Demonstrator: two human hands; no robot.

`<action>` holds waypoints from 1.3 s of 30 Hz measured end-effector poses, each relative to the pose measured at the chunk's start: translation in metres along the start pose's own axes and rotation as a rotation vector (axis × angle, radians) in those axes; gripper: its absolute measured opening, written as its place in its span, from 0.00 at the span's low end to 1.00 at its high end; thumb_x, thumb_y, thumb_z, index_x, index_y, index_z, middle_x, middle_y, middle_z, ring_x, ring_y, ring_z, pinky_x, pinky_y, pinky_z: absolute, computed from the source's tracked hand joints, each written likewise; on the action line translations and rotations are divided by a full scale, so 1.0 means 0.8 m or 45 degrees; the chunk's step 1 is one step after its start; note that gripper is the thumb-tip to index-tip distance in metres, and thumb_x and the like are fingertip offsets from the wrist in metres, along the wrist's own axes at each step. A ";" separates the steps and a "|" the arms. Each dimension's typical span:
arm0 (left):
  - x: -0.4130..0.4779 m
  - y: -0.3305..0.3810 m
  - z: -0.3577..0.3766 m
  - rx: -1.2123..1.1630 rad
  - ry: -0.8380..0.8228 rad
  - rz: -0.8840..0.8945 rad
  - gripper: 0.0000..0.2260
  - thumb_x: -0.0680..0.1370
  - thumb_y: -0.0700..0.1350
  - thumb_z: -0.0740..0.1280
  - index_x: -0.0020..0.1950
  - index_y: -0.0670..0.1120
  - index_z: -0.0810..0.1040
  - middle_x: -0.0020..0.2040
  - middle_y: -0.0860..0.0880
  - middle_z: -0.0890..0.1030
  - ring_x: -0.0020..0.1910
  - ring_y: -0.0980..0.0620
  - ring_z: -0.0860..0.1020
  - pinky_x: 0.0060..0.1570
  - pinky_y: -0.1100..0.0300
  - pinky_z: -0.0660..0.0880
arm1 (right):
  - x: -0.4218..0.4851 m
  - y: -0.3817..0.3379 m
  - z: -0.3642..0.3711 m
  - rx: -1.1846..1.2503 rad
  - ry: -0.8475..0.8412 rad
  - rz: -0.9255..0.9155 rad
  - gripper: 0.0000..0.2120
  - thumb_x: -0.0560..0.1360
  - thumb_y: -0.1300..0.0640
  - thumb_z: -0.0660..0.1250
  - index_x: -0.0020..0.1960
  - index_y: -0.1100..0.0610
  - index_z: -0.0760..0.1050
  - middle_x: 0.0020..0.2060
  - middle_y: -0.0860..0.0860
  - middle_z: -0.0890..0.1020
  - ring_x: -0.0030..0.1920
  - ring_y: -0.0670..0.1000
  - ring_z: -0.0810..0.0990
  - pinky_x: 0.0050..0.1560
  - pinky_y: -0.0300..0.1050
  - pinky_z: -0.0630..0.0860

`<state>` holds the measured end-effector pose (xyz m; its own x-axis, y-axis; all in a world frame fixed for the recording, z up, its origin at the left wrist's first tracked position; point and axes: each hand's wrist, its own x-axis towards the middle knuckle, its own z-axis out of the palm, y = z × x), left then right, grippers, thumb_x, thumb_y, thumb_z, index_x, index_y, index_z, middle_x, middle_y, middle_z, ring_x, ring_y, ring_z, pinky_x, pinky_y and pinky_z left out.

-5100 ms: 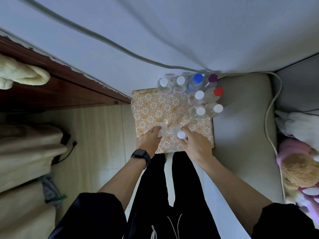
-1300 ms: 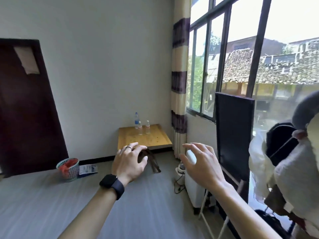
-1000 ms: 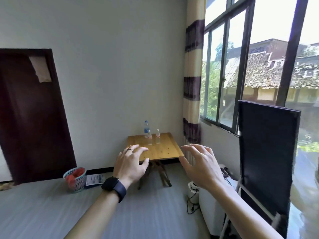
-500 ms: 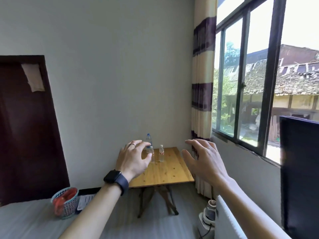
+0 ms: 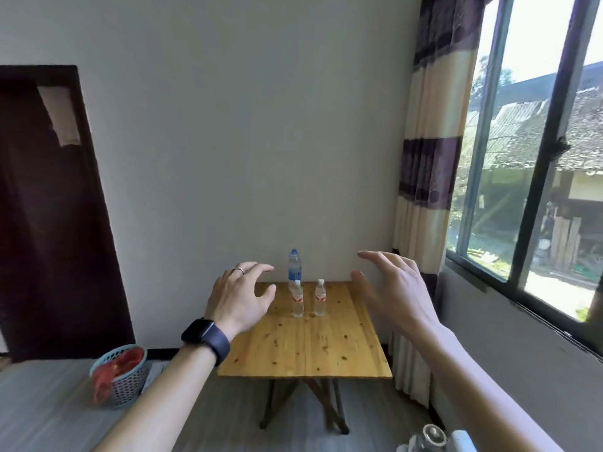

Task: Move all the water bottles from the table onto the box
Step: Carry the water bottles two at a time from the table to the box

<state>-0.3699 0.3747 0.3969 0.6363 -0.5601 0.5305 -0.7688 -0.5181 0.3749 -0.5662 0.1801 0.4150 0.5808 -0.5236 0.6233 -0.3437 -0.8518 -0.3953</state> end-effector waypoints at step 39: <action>0.512 -0.329 0.648 -0.245 -0.631 -0.596 0.17 0.79 0.56 0.65 0.67 0.60 0.72 0.66 0.52 0.75 0.64 0.50 0.73 0.54 0.58 0.73 | 0.450 0.378 0.709 0.101 -0.757 0.359 0.23 0.77 0.37 0.63 0.70 0.41 0.70 0.64 0.47 0.78 0.68 0.56 0.70 0.62 0.45 0.66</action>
<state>0.1267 -0.0535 0.1215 0.8223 -0.5582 -0.1105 -0.3760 -0.6788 0.6308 -0.0426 -0.2575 0.1371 0.7930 -0.6090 0.0191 -0.4998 -0.6681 -0.5513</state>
